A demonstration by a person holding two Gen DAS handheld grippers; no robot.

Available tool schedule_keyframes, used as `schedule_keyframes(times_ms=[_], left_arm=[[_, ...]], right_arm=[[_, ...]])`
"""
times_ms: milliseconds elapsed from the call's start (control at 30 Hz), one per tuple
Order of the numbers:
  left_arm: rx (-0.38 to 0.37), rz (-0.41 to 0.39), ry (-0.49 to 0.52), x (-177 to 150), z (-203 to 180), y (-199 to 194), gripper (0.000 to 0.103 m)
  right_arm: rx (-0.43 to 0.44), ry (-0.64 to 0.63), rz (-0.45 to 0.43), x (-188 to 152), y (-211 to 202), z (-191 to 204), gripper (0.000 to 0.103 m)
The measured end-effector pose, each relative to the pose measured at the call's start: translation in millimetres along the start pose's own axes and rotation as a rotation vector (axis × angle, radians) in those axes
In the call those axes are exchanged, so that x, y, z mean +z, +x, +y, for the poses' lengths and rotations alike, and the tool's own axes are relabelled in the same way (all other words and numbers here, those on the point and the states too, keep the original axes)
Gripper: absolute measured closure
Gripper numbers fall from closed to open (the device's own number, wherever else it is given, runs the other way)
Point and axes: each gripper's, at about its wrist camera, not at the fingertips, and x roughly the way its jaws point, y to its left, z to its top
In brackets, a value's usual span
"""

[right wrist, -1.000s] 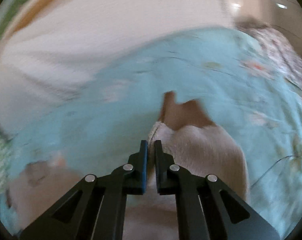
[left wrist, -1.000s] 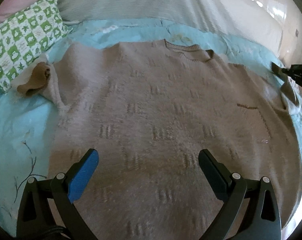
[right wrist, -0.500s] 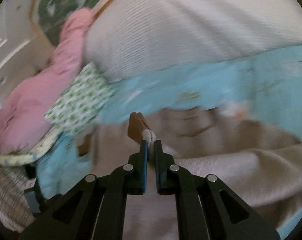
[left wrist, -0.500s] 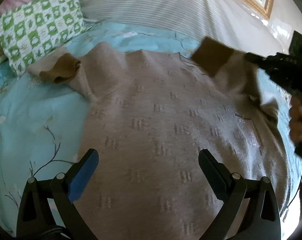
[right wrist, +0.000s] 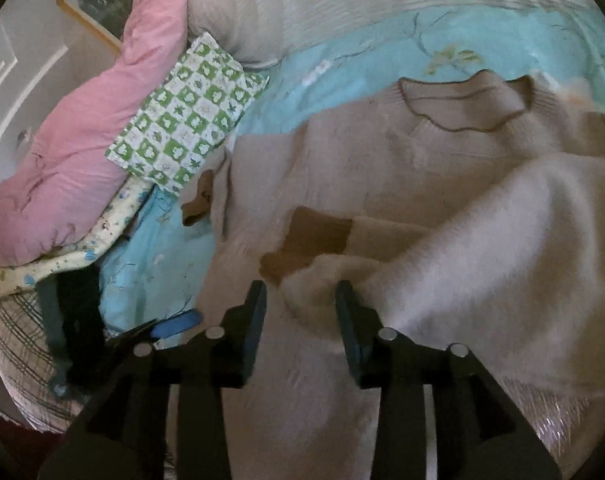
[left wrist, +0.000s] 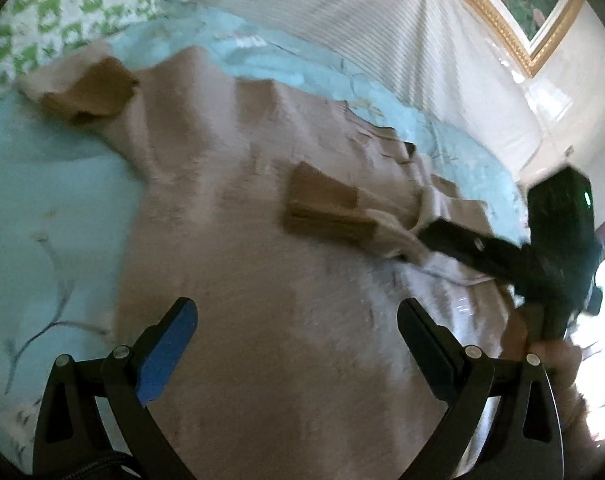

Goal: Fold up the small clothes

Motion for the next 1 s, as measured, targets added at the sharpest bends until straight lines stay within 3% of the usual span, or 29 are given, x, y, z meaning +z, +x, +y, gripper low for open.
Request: schedule_keyframes(times_ms=[333,467,533,567,600,633,667,733,767,833,900,1000], left_arm=[[-0.113,0.103,-0.066,69.0,6.5,68.9,0.003],[-0.129,0.137,-0.031,90.9,-4.6,92.5,0.004],[-0.127,0.138,0.025,93.4,-17.4,99.0,0.016],[-0.115,0.146,0.066,92.7,-26.3,103.3,0.039],[-0.096,0.153,0.1,91.4,-33.3,106.8,0.073],[-0.079,0.156,0.129,89.3,-38.7,108.2,0.093],[-0.075,0.156,0.149,87.8,-43.3,107.7,0.096],[-0.036,0.034,0.185,87.8,-46.7,79.8,0.096],[-0.026,-0.069,0.193,90.7,-43.9,56.7,0.096],[0.015,-0.177,0.171,96.1,-28.8,33.2,0.096],[0.075,-0.173,0.131,101.9,-6.0,34.2,0.096],[0.077,-0.143,0.061,101.7,23.2,40.1,0.096]], right_arm=[[-0.094,0.09,-0.13,-31.6,-71.4,-25.3,0.064],[-0.117,0.152,-0.198,-41.0,-98.4,-38.5,0.062],[-0.135,0.177,-0.233,-43.1,-110.2,-43.7,0.061],[-0.141,0.193,-0.254,-43.3,-116.3,-47.2,0.061],[-0.145,0.202,-0.265,-43.5,-120.0,-49.9,0.06],[-0.15,0.214,-0.279,-42.9,-124.1,-53.1,0.06],[-0.152,0.219,-0.285,-43.5,-127.4,-55.0,0.06],[-0.171,0.237,-0.3,-42.8,-134.7,-59.8,0.06],[-0.189,0.25,-0.315,-43.3,-141.3,-63.7,0.06],[-0.219,0.266,-0.348,-45.7,-152.4,-69.6,0.06],[-0.274,0.289,-0.371,-46.1,-161.6,-80.4,0.06],[-0.345,0.34,-0.377,-43.2,-168.9,-101.6,0.06]])
